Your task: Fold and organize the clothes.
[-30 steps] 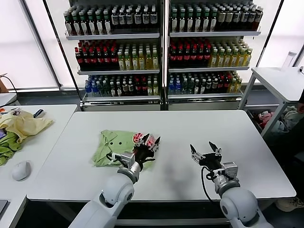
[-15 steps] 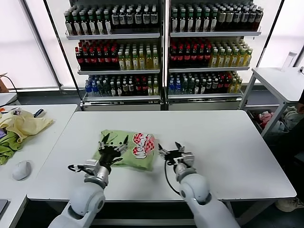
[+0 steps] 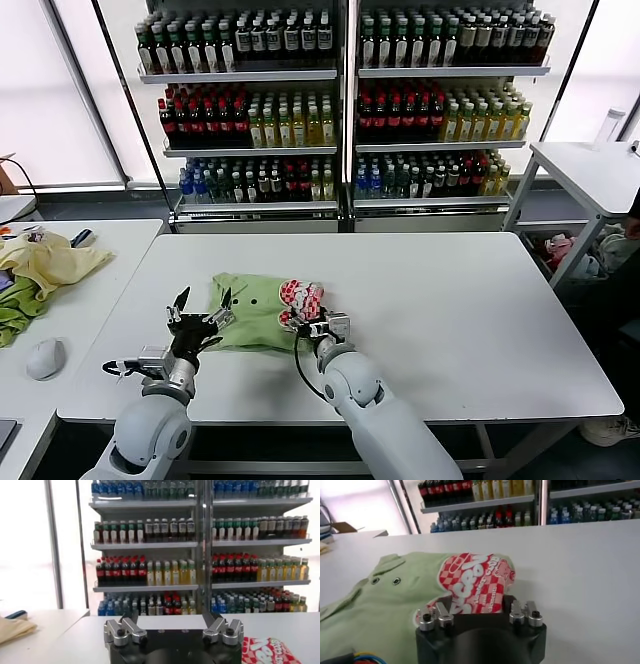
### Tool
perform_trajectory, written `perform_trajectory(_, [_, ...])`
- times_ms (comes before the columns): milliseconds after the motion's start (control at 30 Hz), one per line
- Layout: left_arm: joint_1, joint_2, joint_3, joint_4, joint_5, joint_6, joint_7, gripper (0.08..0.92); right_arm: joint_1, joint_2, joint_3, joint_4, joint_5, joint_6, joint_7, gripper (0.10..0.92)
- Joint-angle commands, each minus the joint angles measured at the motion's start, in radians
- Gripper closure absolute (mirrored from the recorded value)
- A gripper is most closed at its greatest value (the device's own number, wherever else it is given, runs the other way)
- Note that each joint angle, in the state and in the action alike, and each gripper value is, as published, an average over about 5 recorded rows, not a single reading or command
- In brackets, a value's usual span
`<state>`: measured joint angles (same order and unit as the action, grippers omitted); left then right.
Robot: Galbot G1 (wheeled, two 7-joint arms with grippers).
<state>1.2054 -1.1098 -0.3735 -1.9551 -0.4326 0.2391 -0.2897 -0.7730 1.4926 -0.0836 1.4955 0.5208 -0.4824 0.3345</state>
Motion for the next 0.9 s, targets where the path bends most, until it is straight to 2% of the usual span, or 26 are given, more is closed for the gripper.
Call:
perform_trajectory(33, [0.026,0.021,-0.039,-0.007,-0.004,-0.012,-0.006,0.177,0.055,0.022,-0.042,-0.097,0.0,-0.021,0.008,0.439])
perform_trajectory(367, [0.024,0.03,-0.031,-0.01,-0.012,-0.009,-0.003,0.177,0.115,-0.121,0.022,-0.122,-0.104,-0.031,-0.101,0.732])
perform_trajectory(567, [0.02,0.028,-0.021,-0.015,-0.011,-0.004,0.004,0.177,0.17,-0.257,0.093,-0.125,-0.13,-0.078,-0.206,0.868])
perform_trajectory(733, [0.014,0.019,-0.005,-0.015,-0.005,0.004,0.012,0.177,0.179,-0.34,0.162,-0.121,-0.216,-0.092,-0.355,0.893])
perform_trajectory(800, [0.011,0.014,0.001,-0.015,-0.003,0.007,0.015,0.177,0.169,-0.361,0.188,-0.114,-0.24,-0.068,-0.394,0.878])
perform_trajectory(900, [0.006,0.004,0.008,-0.017,0.002,0.01,0.019,0.177,0.131,-0.382,0.218,-0.086,-0.266,0.025,-0.394,0.812])
